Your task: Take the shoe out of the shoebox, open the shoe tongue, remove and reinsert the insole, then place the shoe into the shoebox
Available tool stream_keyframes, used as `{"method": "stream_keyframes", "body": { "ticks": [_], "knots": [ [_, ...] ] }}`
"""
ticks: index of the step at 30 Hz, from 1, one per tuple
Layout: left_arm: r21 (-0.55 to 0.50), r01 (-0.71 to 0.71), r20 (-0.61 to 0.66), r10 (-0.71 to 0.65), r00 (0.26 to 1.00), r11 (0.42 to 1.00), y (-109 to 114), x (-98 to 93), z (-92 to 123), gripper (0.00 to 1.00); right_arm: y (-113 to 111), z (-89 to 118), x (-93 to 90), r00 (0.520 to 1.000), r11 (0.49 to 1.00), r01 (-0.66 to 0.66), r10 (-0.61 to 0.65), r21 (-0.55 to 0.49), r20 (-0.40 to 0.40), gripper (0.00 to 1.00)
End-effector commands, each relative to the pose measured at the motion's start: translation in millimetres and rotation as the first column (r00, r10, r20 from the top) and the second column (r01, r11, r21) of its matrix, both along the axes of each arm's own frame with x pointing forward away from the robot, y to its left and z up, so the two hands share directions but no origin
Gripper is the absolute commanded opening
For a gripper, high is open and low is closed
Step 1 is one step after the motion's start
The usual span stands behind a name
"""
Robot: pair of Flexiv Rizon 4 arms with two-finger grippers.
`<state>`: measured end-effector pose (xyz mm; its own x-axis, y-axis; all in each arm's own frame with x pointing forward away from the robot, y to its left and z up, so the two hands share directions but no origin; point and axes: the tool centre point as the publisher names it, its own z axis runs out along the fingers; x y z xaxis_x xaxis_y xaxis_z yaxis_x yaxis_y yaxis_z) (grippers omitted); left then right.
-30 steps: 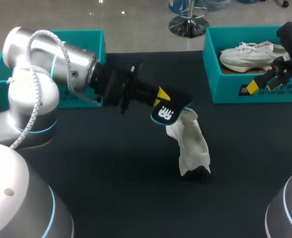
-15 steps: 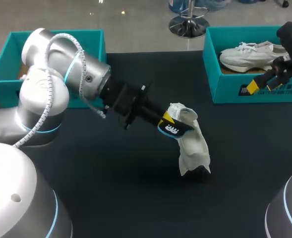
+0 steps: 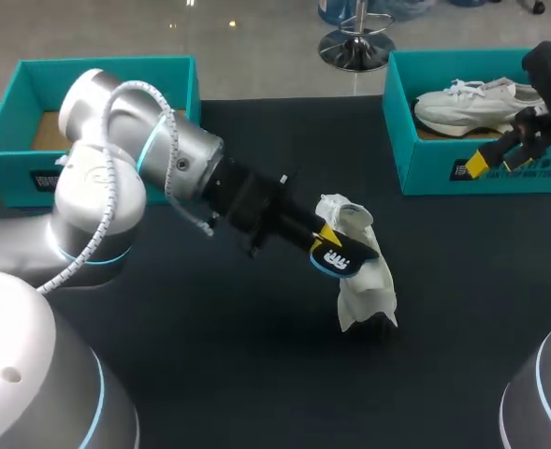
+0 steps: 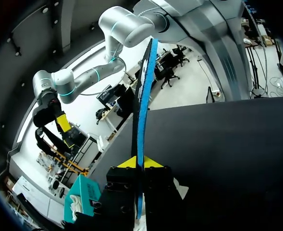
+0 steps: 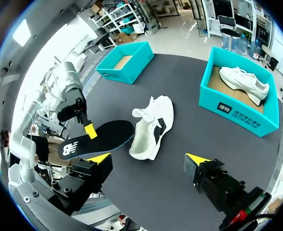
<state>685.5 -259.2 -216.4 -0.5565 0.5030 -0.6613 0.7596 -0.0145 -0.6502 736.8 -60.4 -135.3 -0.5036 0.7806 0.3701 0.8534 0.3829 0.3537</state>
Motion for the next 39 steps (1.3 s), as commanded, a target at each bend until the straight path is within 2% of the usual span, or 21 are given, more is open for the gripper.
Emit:
{"method": "stream_keyframes", "body": {
  "ticks": [1,22,31,39],
  "knots": [
    [-0.013,-0.023,0.001,0.023,1.0,1.0,-11.2,-6.6,-13.4,0.0,0.9,0.1,1.9,1.0,1.0,0.0,0.0,-0.003,-0.004,1.0],
    [-0.032,-0.119,0.023,0.12,0.992,0.992,-30.1,-11.8,-47.5,0.0,0.9,0.1,1.9,1.0,1.0,0.0,0.0,-0.003,-0.004,1.0],
    [-0.016,-0.117,0.037,0.117,0.992,0.993,-28.3,-15.9,-47.7,0.0,0.9,0.1,1.9,1.0,1.0,0.0,0.0,-0.003,-0.004,1.0],
    [0.002,-0.135,0.036,0.134,0.99,0.991,-29.4,-11.5,-57.4,0.0,0.9,0.1,1.9,1.0,1.0,0.0,0.0,-0.003,-0.004,1.0]
  ]
}}
